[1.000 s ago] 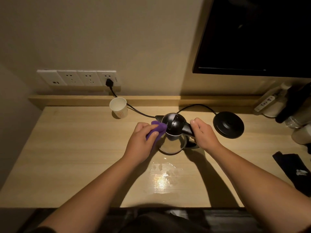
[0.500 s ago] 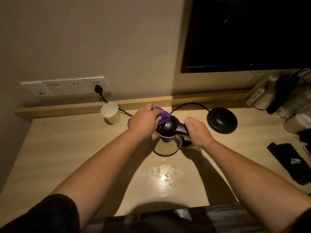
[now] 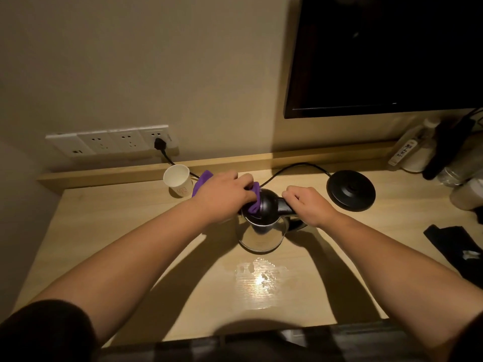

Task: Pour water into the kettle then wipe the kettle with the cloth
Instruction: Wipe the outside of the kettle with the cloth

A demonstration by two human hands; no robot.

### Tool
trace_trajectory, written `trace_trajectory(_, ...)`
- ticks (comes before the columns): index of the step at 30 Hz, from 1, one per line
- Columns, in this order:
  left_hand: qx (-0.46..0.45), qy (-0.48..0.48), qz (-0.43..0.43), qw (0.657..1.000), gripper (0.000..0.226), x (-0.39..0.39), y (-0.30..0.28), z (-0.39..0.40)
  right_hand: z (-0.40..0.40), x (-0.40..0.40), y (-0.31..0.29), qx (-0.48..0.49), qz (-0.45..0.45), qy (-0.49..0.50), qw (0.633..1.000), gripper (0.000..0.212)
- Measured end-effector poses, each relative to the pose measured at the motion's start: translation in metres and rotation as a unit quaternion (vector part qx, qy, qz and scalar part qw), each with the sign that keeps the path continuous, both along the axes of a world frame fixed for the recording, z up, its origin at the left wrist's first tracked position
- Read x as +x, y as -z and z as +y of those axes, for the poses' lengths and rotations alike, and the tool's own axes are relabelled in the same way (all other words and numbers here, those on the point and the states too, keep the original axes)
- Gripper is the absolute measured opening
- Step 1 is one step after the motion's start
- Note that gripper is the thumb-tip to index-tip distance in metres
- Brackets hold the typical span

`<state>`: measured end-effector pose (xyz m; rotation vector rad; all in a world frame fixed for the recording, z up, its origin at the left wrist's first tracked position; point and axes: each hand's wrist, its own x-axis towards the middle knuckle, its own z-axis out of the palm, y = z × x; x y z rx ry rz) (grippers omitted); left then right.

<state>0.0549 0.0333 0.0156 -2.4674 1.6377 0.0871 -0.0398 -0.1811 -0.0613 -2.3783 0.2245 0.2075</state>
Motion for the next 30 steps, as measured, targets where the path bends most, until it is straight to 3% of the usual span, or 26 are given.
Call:
trace_trajectory(4, 0.011, 0.028, 0.015, 0.999, 0.041, 0.003, 0.002, 0.0, -0.002, 0.001, 0.0, 0.004, 0.0, -0.005, 1.0, 0.032)
trace_trajectory(7, 0.022, 0.04, 0.084, 0.995, 0.043, 0.001, 0.004, 0.006, -0.002, 0.001, 0.001, -0.004, 0.001, -0.015, 1.0, 0.032)
trace_trajectory(9, 0.044, 0.029, 0.173, 0.983, 0.04, 0.002, 0.003, 0.012, -0.002, 0.0, 0.002, -0.009, -0.001, -0.022, 1.0, 0.033)
trace_trajectory(11, 0.053, 0.005, 0.31, 0.949, 0.035, 0.002, 0.004, 0.022, -0.004, -0.001, 0.003, -0.016, -0.004, -0.026, 1.0, 0.033)
trace_trajectory(13, -0.005, -0.054, 0.403, 0.914, 0.033, -0.002, 0.006, 0.032, -0.005, -0.001, 0.004, -0.016, -0.003, -0.035, 0.999, 0.032)
trace_trajectory(16, -0.15, -0.127, 0.348, 0.917, 0.034, -0.003, 0.009, 0.029, -0.006, 0.001, 0.004, -0.01, 0.004, -0.039, 0.999, 0.032)
trace_trajectory(18, -0.169, -0.119, 0.276, 0.939, 0.038, -0.009, 0.005, 0.014, -0.006, 0.003, 0.002, -0.016, 0.006, -0.049, 0.999, 0.033)
trace_trajectory(21, -0.101, -0.027, 0.152, 0.983, 0.04, -0.021, 0.003, -0.018, -0.003, 0.001, -0.001, 0.009, -0.001, -0.032, 0.999, 0.035)
trace_trajectory(23, -0.055, -0.007, 0.099, 0.994, 0.038, -0.024, 0.003, -0.034, -0.001, -0.002, 0.0, 0.034, -0.02, 0.008, 0.999, 0.038)
trace_trajectory(27, 0.023, -0.069, 0.098, 0.993, 0.037, -0.009, 0.001, -0.058, -0.001, -0.002, 0.004, -0.044, -0.022, -0.02, 0.999, 0.034)
trace_trajectory(30, 0.071, -0.121, 0.157, 0.978, 0.036, 0.009, 0.002, -0.068, 0.0, 0.0, 0.009, -0.116, -0.013, -0.045, 0.992, 0.024)
